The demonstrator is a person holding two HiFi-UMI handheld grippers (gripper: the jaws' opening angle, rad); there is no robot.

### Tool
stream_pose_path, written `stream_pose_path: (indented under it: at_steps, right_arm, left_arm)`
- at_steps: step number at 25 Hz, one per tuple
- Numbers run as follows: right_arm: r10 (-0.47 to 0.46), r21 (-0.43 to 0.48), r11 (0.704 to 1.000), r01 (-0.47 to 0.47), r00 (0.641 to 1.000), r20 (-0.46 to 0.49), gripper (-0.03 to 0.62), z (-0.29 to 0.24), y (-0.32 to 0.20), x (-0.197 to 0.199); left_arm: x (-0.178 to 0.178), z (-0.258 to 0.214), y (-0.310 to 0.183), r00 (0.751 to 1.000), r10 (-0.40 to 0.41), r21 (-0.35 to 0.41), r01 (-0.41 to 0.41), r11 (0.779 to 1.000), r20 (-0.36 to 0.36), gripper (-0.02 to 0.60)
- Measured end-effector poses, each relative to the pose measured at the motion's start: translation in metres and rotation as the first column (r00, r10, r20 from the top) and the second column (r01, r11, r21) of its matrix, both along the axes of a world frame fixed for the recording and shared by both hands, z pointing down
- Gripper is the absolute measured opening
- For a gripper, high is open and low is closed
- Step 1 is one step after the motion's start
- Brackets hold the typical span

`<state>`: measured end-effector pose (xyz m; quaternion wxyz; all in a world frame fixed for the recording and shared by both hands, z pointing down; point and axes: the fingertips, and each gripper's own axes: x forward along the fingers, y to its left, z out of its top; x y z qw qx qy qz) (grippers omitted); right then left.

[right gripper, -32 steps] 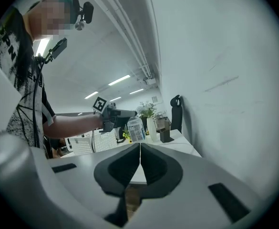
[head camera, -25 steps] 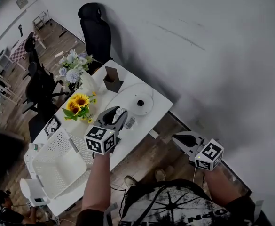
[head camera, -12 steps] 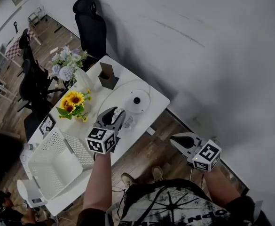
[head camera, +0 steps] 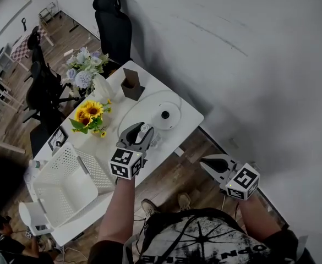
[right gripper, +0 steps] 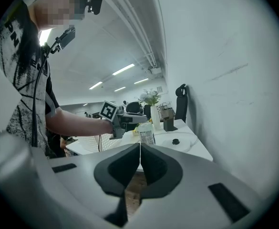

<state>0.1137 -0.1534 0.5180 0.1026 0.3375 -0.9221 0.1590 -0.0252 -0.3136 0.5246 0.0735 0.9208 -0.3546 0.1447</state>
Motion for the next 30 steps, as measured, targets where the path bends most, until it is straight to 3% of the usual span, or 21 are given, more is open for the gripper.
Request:
stream_pose_path:
  at_steps: [17,30]
  right_arm:
    - [-0.024,0.014,1.0,0.024,1.0,0.007,0.021,-0.004,0.004,-0.008]
    - [0.003,0.062,0.998,-0.003,1.0,0.012,0.021,-0.013,0.0,-0.012]
  left_arm:
    - [0.002,0.002,0.005,0.995,-0.001,0.067,-0.006,0.998,0.102,0.156]
    - [-0.018,-0.035,0.039,0.998,-0.014,0.111,0.007,0.994,0.061,0.179]
